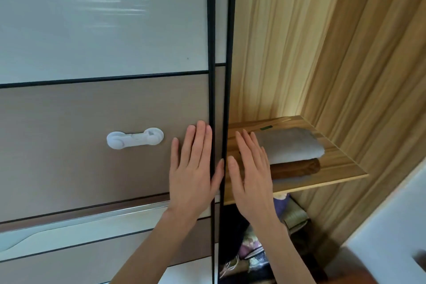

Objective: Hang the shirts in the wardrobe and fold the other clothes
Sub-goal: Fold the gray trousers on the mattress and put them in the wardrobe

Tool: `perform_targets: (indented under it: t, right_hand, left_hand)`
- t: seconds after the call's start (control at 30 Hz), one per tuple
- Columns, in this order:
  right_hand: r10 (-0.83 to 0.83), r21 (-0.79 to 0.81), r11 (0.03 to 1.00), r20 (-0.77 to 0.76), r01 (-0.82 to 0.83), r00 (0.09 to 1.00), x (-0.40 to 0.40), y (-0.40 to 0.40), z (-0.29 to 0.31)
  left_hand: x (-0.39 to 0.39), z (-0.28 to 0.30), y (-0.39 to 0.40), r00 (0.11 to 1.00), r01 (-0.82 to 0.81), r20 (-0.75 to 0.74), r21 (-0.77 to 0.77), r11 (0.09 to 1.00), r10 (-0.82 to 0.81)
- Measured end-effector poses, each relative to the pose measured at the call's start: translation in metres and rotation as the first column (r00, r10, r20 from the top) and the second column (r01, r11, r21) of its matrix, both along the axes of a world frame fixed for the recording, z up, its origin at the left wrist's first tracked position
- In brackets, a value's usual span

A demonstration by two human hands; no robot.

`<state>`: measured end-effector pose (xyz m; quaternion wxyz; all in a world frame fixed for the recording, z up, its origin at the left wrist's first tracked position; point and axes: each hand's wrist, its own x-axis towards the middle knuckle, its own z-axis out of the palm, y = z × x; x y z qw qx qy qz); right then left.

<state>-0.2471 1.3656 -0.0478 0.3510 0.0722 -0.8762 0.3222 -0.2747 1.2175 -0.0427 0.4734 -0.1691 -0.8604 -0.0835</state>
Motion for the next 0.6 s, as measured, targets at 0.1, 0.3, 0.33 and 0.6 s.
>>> perform_targets:
  t: [0.1,0.3,0.33,0.6]
  right_hand:
    - [-0.042,-0.005,0.999,-0.024,0.042,0.999,0.017,-0.004,0.002]
    - [-0.113,0.011,0.993,-0.009,0.114,0.994,0.036,0.006,0.010]
    - [-0.122,0.009,0.992,-0.010,0.122,0.992,0.037,0.009,0.012]
    - [-0.171,0.021,0.985,-0.030,0.172,0.985,0.047,0.033,0.021]
  left_hand:
    - [0.001,0.002,0.000,1.000,0.011,0.016,-0.009,1.000,-0.011]
    - [0.003,0.006,0.008,0.998,0.012,0.058,-0.039,0.999,-0.010]
    - [0.004,0.007,0.011,0.998,0.010,0.063,-0.043,0.999,-0.007]
    - [0.005,0.013,0.056,0.995,0.059,0.088,-0.086,0.995,-0.051]
